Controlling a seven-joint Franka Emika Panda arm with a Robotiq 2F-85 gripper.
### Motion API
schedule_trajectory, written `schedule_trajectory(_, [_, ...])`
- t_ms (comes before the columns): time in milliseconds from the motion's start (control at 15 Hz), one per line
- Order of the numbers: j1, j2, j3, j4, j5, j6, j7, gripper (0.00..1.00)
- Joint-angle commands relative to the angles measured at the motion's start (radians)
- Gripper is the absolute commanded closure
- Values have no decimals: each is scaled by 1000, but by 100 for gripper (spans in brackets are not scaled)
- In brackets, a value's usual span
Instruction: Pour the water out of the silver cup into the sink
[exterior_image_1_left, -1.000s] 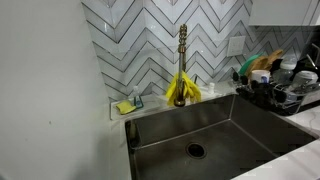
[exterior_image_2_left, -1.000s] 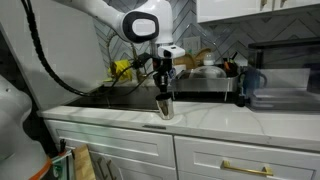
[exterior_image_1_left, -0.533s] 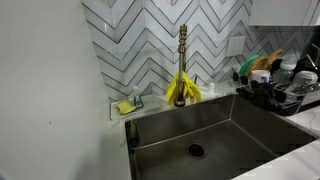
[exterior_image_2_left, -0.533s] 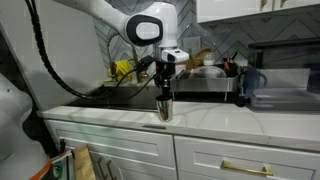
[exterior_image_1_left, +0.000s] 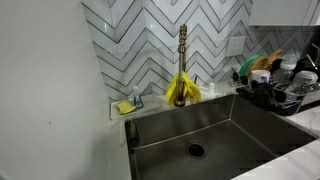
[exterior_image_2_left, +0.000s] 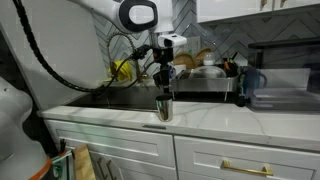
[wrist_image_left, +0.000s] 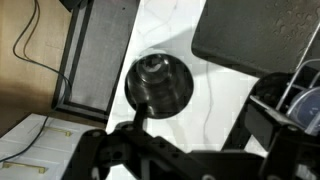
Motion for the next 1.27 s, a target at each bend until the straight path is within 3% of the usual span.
schedule_trajectory(0, [-6,-98,37,5,-73,-82,-1,0])
schedule_trajectory(333, [18,-196,142,83,-232,-190,-13,0])
schedule_trajectory(600, [54,-209,220,185,-292,-265,-46,0])
schedule_trajectory(1000, [143,-181,249,286,-267,-253,-216,0])
schedule_trajectory(1067, [121,-197,248,259,-278,-247,-152,0])
schedule_trajectory(1200, [128,-195,250,267,-277,-247,-156,0])
